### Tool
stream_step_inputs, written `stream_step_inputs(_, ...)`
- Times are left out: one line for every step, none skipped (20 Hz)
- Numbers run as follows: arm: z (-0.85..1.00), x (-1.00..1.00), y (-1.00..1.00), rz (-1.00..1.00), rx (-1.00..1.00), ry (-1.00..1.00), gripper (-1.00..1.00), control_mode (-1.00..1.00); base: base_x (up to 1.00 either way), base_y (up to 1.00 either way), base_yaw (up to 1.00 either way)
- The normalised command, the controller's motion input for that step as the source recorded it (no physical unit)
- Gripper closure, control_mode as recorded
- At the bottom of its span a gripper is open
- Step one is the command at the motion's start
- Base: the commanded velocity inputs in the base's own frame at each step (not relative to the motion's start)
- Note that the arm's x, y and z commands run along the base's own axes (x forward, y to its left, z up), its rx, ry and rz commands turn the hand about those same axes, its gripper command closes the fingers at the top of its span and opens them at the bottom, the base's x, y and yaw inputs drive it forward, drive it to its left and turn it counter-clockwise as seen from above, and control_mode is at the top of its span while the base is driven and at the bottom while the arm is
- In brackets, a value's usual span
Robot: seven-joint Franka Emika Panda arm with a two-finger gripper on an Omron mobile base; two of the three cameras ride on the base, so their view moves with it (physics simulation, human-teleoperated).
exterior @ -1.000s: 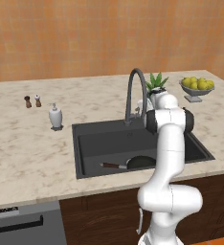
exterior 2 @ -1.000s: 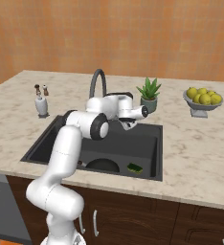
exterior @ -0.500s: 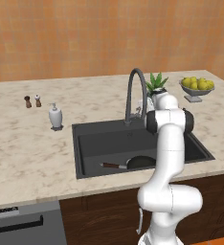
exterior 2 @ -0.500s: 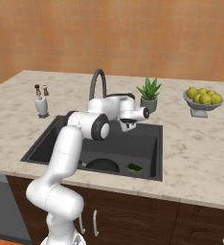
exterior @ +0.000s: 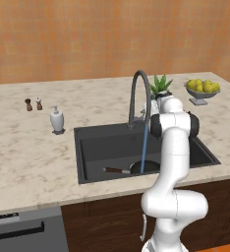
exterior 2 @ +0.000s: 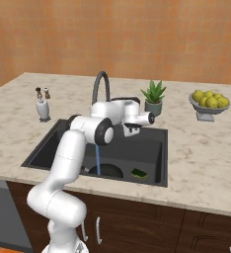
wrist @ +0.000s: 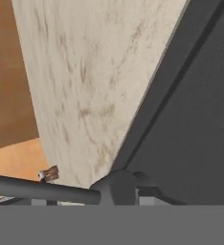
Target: Pick the pan and sponge and place them into the sink. Then turn on the water.
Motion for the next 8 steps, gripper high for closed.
stream_step_inputs(0.00,0.00,0.00,0.00,0.00,0.00,1.00,-1.00,0.00,0.00,0.00)
stream_step_inputs(0.00,0.00,0.00,0.00,0.00,0.00,1.00,-1.00,0.00,0.00,0.00)
stream_step_inputs(0.00,0.00,0.00,0.00,0.00,0.00,1.00,-1.00,0.00,0.00,0.00)
stream_step_inputs(0.00,0.00,0.00,0.00,0.00,0.00,1.00,-1.00,0.00,0.00,0.00)
stream_step_inputs(0.00,0.00,0.00,0.00,0.00,0.00,1.00,-1.00,0.00,0.00,0.00)
stream_step_inputs(0.00,0.00,0.00,0.00,0.00,0.00,1.00,-1.00,0.00,0.00,0.00)
stream_step_inputs(0.00,0.00,0.00,0.00,0.00,0.00,1.00,-1.00,0.00,0.00,0.00)
stream_step_inputs(0.00,0.00,0.00,0.00,0.00,0.00,1.00,-1.00,0.00,0.00,0.00)
